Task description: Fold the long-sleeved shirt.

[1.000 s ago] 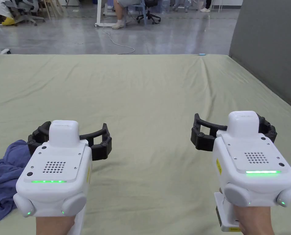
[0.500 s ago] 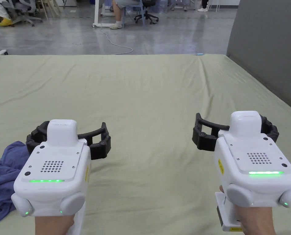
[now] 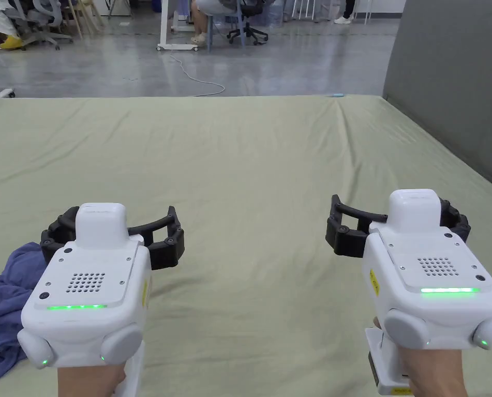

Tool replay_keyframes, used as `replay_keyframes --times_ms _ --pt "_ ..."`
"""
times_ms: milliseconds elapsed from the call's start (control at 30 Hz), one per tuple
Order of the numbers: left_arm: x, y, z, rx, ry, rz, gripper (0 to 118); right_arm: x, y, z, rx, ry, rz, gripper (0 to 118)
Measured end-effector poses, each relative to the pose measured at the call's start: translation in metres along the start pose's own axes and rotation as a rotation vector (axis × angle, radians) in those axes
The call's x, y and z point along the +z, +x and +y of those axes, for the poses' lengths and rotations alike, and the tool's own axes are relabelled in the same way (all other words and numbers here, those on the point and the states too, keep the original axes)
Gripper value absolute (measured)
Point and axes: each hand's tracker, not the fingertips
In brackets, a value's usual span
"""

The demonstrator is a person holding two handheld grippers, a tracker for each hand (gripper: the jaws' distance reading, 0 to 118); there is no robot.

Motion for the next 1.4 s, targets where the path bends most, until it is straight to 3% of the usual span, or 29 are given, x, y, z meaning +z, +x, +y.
replay_keyframes --times_ms 500,533,567,600,633,733,1033,1167,1400 --pt "0.001 0.001 0.000 0.003 -0.051 0.005 116 -0.001 -0.003 0.000 0.010 0.008 -0.016 118" --pt "0.004 0.002 0.002 0.009 -0.058 0.024 96 0.001 -0.001 0.001 -0.016 0.000 0.004 107" --pt "0.006 0.003 0.002 0.000 -0.051 0.044 12 0.002 0.000 0.001 -0.036 0.000 0.008 58" --pt "0.002 0.004 0.002 -0.032 -0.081 0.069 0 0.000 0.000 0.000 -0.037 -0.010 -0.018 0" --pt "-0.002 0.004 0.001 -0.030 -0.102 0.078 0 -0.004 -0.003 -0.004 -0.050 -0.018 -0.105 0" --pt "-0.003 -0.001 0.001 0.014 -0.091 0.028 0 -0.009 0.004 -0.008 -0.061 -0.033 -0.032 0" --pt "0.003 -0.016 -0.001 0.041 -0.057 0.066 0 -0.009 -0.011 -0.007 -0.046 -0.027 -0.029 0" --pt "0.017 -0.047 -0.002 0.061 -0.049 0.158 0 -0.017 -0.055 0.002 -0.052 -0.009 0.102 0" --pt "0.062 -0.121 0.006 0.056 -0.090 0.427 0 -0.018 -0.164 0.013 -0.064 0.028 0.373 0"
